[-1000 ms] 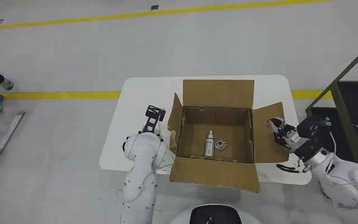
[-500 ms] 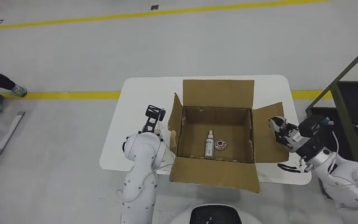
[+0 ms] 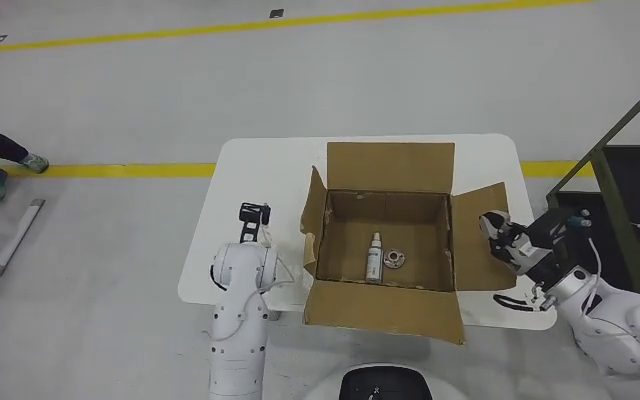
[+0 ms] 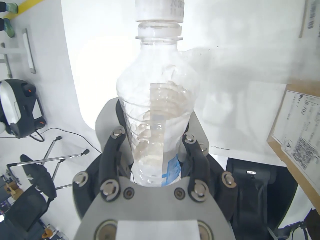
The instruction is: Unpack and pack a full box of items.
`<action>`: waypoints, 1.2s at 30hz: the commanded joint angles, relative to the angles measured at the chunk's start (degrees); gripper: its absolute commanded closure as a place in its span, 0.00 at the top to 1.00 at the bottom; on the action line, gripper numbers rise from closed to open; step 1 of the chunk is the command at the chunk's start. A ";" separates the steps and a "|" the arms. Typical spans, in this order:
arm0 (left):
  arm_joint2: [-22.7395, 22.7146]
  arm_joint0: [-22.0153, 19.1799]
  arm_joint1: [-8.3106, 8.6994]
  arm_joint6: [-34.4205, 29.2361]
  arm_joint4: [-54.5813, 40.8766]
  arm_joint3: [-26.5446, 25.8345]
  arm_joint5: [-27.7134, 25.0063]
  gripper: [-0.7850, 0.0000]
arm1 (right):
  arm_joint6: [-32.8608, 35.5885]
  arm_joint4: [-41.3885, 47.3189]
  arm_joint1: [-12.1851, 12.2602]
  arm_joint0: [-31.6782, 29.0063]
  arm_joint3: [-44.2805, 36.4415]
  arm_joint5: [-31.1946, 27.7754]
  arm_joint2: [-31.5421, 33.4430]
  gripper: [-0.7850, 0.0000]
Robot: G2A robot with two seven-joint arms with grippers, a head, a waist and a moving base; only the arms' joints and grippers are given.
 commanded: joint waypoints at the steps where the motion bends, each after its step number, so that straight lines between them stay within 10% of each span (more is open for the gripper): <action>1: -0.92 -1.16 0.08 0.49 -0.88 2.52 0.90 0.00 | -0.37 0.17 -0.04 -0.48 -0.21 0.37 0.21 0.00; 9: -3.43 -3.97 0.65 3.38 -3.44 6.01 -0.02 0.00 | -1.83 0.48 -0.15 -1.98 -0.74 1.11 1.17 0.00; 18: -5.82 -1.29 1.48 -0.84 -5.64 -1.89 -3.92 0.00 | -3.46 1.62 -0.28 -3.47 -0.80 1.12 2.36 0.00; 31: 1.87 -2.64 0.74 1.16 -5.03 7.95 0.73 0.00 | -3.19 1.84 -0.35 -2.98 0.05 -0.18 2.35 0.00; 33: 2.02 -3.06 0.70 0.63 -5.52 9.13 1.21 0.38 | -3.01 2.01 -0.35 -3.01 0.08 -0.31 2.53 0.00; 35: 2.04 -3.46 0.69 0.22 -6.30 9.72 1.40 1.00 | -2.71 2.06 -0.33 -3.05 0.20 -0.54 2.73 0.00; 36: 2.11 -3.55 0.70 0.07 -6.50 9.89 1.25 1.00 | -2.61 2.09 -0.32 -3.03 0.25 -0.61 2.81 0.00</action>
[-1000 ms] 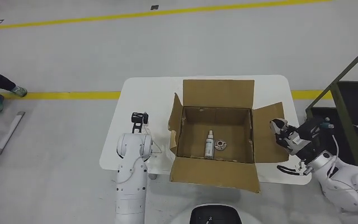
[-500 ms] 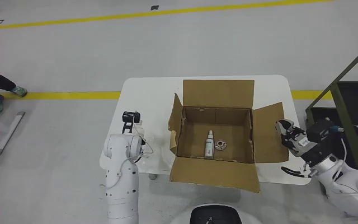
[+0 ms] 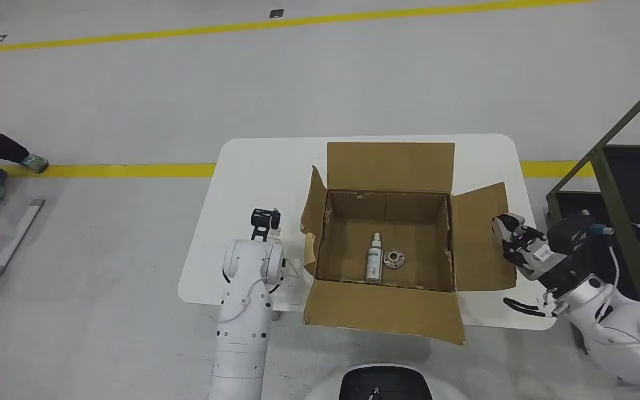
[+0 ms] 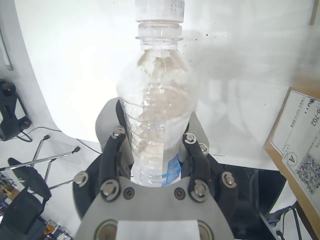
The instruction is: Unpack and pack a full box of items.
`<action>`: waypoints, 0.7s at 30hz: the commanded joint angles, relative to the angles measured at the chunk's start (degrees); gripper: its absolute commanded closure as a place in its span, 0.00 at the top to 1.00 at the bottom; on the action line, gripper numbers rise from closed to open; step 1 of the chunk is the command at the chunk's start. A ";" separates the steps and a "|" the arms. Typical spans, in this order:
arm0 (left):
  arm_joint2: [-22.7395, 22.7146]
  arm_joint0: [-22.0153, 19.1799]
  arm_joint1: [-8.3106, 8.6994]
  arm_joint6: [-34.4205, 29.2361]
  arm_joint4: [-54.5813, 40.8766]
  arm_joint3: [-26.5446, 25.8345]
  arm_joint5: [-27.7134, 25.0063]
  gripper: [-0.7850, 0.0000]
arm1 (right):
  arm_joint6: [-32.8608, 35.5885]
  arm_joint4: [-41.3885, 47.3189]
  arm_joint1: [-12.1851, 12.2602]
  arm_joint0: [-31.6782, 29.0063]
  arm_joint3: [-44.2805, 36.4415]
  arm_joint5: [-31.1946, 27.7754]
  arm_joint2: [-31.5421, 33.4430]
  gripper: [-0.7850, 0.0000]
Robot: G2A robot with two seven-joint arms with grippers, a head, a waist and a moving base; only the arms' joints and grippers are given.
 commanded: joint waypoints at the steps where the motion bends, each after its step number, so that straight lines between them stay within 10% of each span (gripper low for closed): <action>1: 0.21 -0.17 0.03 -0.21 -0.31 0.10 -0.20 1.00 | 0.29 0.07 0.01 0.00 0.15 -0.12 0.14 0.00; 21: -0.01 3.60 0.78 -3.41 -1.05 -12.75 -1.20 1.00 | 8.67 18.64 0.03 3.49 -0.24 -5.50 -2.74 0.00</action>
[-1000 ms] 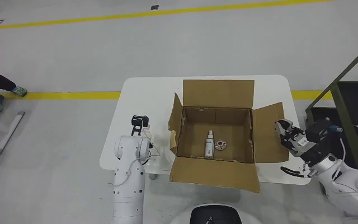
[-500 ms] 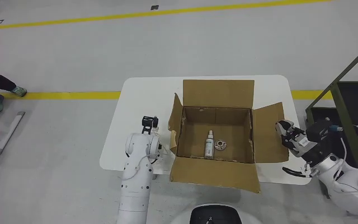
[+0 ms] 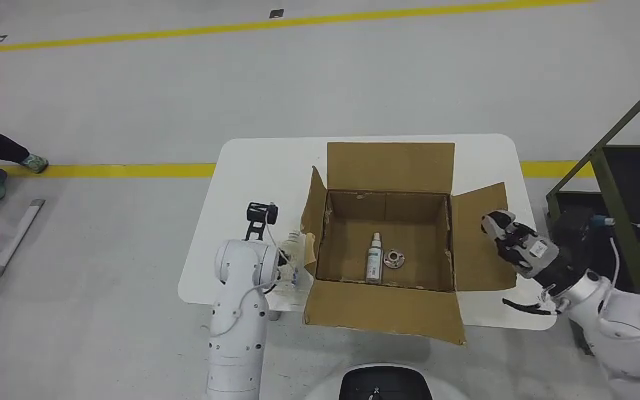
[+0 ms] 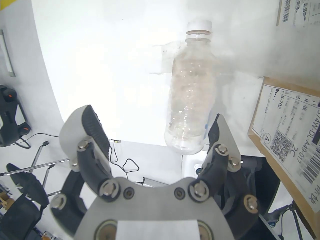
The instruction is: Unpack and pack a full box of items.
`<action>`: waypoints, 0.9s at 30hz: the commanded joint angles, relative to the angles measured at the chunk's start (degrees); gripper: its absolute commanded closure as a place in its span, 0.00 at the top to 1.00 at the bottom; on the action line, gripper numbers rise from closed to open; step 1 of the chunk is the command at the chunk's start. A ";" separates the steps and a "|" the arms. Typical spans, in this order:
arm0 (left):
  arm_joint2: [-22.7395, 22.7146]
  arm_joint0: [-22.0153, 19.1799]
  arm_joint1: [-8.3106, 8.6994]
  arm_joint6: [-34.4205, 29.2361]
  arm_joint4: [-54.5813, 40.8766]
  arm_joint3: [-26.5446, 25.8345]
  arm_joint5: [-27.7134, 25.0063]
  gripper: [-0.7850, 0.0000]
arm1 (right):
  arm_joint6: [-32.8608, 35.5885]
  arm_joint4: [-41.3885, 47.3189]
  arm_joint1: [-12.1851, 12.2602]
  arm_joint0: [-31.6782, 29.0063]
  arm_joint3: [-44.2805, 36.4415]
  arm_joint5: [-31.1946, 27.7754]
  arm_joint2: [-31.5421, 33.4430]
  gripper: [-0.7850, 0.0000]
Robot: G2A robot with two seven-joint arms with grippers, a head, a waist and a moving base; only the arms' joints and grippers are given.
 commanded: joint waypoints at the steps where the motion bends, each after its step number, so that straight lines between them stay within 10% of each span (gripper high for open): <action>1: -0.18 0.56 0.12 -0.22 0.28 -1.53 0.11 1.00 | 3.95 6.08 0.02 1.22 -0.05 -0.49 -1.92 0.00; 18: -0.26 0.83 0.16 -0.45 0.29 -2.21 0.38 1.00 | 8.77 9.21 -0.04 4.24 1.93 1.00 -5.88 0.00; 27: -0.26 0.83 0.16 -0.45 0.29 -2.21 0.38 1.00 | 7.20 4.31 -0.79 10.93 0.87 14.07 -10.58 0.00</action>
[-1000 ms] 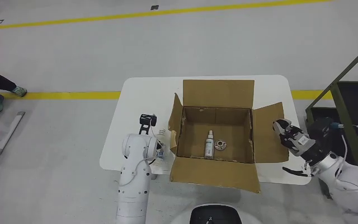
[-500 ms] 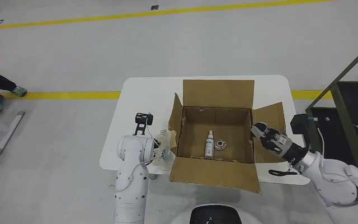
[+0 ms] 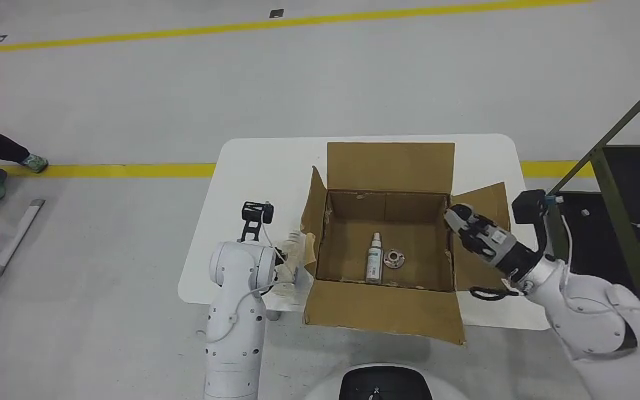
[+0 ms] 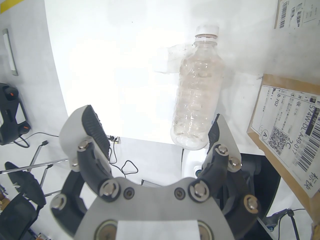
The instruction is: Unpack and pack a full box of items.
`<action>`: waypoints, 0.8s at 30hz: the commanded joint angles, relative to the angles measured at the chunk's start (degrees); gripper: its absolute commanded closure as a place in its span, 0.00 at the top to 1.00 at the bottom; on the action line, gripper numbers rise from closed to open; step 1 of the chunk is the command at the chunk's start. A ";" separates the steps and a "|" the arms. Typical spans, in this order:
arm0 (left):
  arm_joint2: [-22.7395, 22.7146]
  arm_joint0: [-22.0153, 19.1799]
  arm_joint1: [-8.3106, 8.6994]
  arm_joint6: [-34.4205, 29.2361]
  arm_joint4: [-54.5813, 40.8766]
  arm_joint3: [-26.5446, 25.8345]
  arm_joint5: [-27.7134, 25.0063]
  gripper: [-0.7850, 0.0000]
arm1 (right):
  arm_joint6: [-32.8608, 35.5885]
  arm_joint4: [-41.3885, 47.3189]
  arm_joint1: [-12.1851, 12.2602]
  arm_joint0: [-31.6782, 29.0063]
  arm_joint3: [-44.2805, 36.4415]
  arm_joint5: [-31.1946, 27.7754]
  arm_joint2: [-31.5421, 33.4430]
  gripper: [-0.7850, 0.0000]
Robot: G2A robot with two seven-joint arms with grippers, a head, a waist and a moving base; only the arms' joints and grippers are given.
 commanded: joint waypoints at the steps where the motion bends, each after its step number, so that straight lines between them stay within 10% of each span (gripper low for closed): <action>1: 0.00 0.00 0.00 0.00 0.00 0.00 0.00 1.00 | -0.58 -2.78 -0.32 2.83 0.35 5.36 -2.05 0.00; 9: 0.00 0.00 0.00 0.00 0.00 0.00 0.00 1.00 | 3.58 -11.71 -1.53 10.58 3.33 20.88 -10.76 0.00; 24: 0.00 0.00 0.00 0.00 0.00 0.00 0.00 1.00 | 4.50 -12.50 -1.68 10.67 2.87 20.86 -12.23 0.00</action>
